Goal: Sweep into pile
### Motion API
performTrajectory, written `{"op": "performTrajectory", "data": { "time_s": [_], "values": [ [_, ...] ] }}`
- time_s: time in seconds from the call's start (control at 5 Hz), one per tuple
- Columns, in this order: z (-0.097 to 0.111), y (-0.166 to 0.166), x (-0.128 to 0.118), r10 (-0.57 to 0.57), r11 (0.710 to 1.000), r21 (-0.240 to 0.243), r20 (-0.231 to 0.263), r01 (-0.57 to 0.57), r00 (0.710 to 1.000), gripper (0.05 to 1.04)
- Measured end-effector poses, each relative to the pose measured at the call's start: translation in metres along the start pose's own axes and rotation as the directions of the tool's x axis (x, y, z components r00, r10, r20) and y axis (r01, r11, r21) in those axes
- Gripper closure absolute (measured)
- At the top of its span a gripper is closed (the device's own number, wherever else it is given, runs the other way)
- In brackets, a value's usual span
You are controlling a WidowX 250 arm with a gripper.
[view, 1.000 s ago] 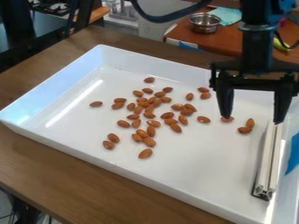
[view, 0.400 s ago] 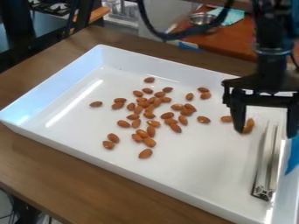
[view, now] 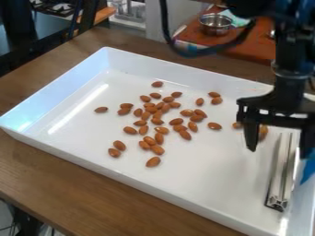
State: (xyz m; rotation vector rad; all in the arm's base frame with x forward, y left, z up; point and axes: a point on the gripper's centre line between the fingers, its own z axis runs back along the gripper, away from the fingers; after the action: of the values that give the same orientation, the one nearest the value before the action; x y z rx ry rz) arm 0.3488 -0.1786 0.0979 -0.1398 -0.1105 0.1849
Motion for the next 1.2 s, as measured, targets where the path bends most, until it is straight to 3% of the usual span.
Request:
{"op": "performTrajectory", "data": {
  "time_s": [0.2, 0.6, 0.8, 1.2],
  "values": [
    [-0.012, -0.001, -0.002, -0.004, 0.999, 0.033, -0.002, 0.004, 1.000, 0.120],
    [-0.020, -0.004, 0.004, 0.014, 0.998, 0.054, 0.005, -0.014, 1.000, 0.678],
    [-0.020, 0.001, 0.006, 0.022, 0.999, 0.049, -0.011, -0.021, 1.000, 0.699],
    [-0.015, 0.045, 0.031, 0.010, 0.998, 0.058, -0.034, -0.008, 0.999, 0.699]
  ]
}}
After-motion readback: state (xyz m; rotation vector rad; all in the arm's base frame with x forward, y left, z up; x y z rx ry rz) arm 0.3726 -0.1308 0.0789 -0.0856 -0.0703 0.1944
